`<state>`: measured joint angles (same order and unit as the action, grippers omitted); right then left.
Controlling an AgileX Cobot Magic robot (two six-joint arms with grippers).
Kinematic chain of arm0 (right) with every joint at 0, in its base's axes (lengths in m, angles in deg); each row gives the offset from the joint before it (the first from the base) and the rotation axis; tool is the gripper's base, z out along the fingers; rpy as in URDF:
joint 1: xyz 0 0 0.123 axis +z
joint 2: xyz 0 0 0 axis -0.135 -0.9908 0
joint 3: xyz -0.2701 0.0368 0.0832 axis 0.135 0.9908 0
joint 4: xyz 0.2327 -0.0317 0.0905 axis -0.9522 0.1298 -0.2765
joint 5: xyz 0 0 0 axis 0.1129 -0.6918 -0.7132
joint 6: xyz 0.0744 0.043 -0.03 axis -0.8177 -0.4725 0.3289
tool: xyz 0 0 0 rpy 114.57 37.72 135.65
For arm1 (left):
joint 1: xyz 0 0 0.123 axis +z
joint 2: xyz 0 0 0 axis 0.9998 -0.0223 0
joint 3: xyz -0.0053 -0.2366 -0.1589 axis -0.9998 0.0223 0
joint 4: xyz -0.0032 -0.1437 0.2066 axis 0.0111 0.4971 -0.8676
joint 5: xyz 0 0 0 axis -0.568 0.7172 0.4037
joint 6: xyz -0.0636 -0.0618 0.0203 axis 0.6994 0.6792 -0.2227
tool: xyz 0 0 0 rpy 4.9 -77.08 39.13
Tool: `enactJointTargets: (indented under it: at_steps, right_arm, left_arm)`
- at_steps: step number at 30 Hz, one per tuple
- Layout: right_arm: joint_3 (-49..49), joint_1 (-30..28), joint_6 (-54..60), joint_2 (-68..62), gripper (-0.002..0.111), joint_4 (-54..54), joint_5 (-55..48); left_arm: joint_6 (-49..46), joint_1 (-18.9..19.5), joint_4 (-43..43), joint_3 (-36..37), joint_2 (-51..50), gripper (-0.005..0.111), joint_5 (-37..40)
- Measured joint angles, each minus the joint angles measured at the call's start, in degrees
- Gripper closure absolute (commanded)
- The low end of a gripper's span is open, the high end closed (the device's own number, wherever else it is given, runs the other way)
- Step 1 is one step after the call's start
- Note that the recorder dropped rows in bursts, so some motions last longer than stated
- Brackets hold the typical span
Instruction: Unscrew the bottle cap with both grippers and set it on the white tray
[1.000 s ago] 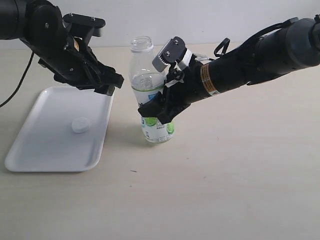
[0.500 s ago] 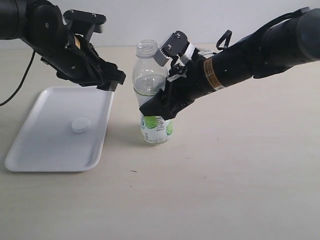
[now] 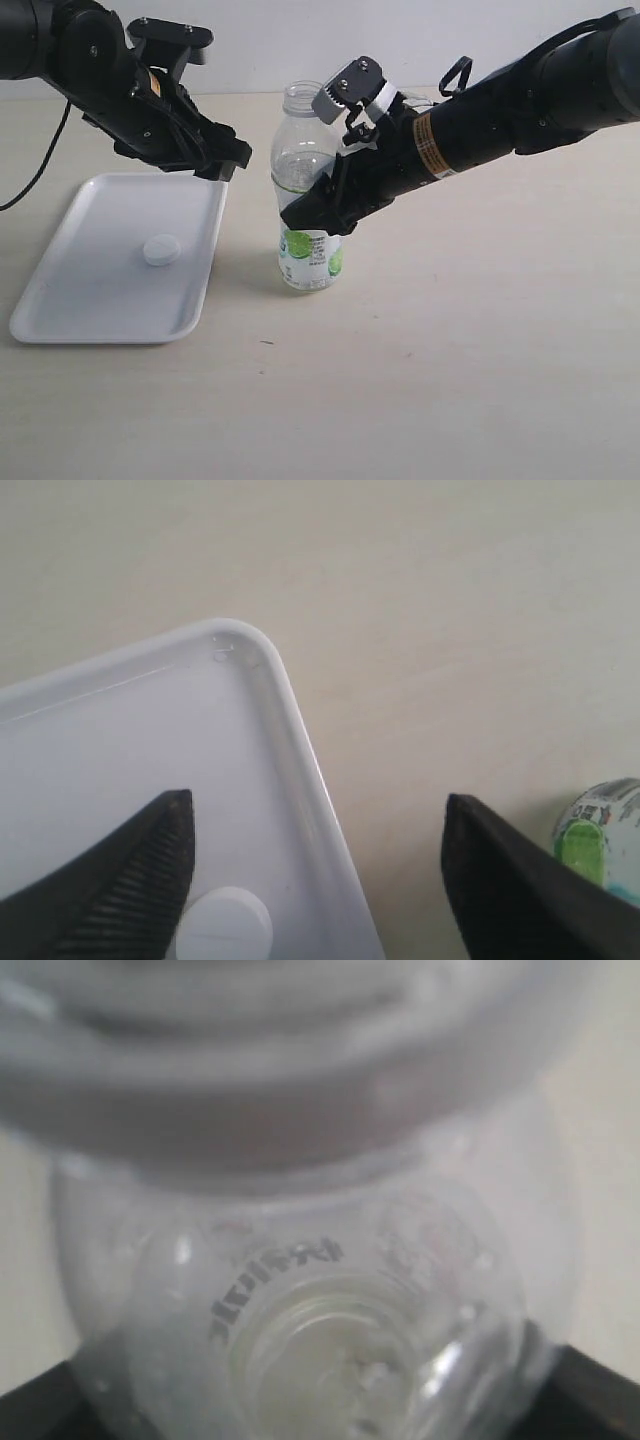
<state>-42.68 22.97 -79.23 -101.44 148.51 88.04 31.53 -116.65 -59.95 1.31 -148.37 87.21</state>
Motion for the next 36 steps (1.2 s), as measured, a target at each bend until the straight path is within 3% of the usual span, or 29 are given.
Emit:
enactJointTargets:
  at_steps: [4,22,33,36]
  right_arm:
    - [1.31,-0.90,-0.30,1.17,0.039,-0.08,-0.31]
    - [4.60,-1.91,-0.55,5.64,0.010,-0.25,3.28]
    - [4.60,-1.91,2.45,5.88,0.009,-0.25,-3.95]
    - [4.60,-1.91,0.58,7.88,0.009,-0.25,-3.92]
  left_arm:
    - [-0.22,0.00,0.00,0.00,0.00,0.041,0.00]
    - [-0.22,0.00,0.00,0.00,1.30,0.044,0.11]
    - [-0.22,0.00,0.00,0.46,6.97,0.044,1.00]
    - [-0.22,0.00,0.00,5.61,11.29,0.045,-2.29]
